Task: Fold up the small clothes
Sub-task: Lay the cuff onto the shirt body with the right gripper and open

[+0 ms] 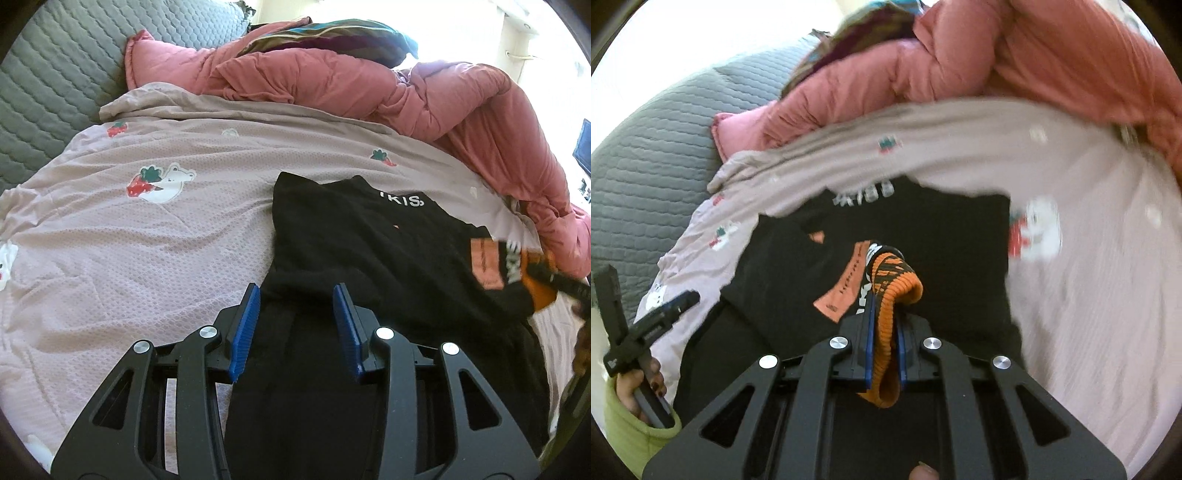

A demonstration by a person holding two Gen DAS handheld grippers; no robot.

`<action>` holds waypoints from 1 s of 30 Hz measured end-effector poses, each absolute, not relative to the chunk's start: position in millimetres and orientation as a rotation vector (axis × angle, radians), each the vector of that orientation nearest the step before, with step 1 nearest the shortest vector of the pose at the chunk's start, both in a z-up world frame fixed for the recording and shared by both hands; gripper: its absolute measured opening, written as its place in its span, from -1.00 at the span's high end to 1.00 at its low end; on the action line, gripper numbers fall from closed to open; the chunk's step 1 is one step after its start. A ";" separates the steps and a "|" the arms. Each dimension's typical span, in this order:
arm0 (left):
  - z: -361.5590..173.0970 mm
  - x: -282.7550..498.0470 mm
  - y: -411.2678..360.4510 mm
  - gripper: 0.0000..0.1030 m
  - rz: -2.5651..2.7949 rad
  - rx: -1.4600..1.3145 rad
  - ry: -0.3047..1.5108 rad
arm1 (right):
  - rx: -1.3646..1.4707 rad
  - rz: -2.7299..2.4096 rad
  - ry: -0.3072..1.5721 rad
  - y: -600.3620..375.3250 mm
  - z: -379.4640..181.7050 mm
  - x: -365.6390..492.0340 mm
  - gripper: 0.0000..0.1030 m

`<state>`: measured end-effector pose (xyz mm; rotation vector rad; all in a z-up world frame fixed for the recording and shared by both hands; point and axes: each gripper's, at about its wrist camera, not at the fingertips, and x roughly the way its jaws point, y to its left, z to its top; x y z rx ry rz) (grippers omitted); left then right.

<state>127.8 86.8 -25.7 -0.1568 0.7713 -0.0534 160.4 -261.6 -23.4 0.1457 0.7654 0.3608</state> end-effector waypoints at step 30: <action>-51.7 199.6 10.6 0.35 -0.127 -0.012 0.921 | -0.001 0.160 0.842 -278.4 -76.9 202.0 0.75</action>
